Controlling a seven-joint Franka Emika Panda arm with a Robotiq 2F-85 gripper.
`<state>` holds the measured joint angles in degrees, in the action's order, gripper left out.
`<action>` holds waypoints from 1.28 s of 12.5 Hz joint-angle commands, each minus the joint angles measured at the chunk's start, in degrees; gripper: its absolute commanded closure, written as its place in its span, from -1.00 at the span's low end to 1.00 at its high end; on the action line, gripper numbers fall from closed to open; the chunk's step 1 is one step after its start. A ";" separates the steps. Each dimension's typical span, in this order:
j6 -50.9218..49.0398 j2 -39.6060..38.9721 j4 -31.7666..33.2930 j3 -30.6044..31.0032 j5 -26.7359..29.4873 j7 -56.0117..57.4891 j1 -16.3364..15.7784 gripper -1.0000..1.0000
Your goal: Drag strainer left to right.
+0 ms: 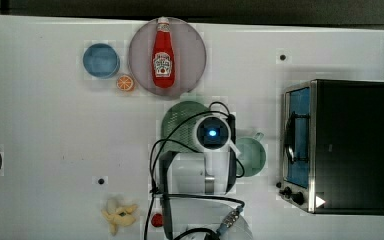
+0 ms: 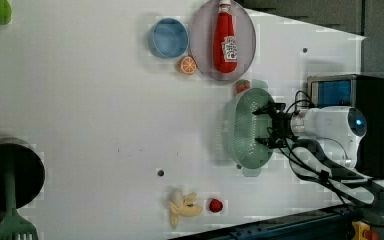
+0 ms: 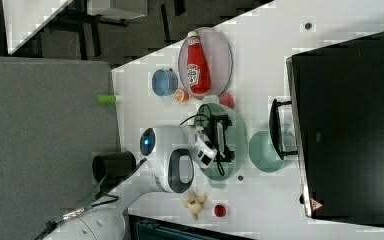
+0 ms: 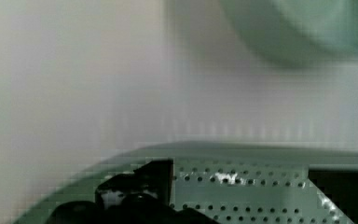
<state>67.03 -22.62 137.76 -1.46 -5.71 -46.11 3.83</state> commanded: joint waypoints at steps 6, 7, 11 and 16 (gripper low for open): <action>-4.89 6.88 -0.55 0.17 0.68 19.35 1.37 -1.00; -7.26 9.56 -0.94 0.91 0.77 23.78 1.37 -1.00; -26.37 21.89 -6.53 1.84 1.08 37.14 1.37 -1.00; -54.73 33.64 -18.59 2.18 6.62 39.03 1.21 -1.00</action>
<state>14.98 11.89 120.86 1.35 2.19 -10.78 3.93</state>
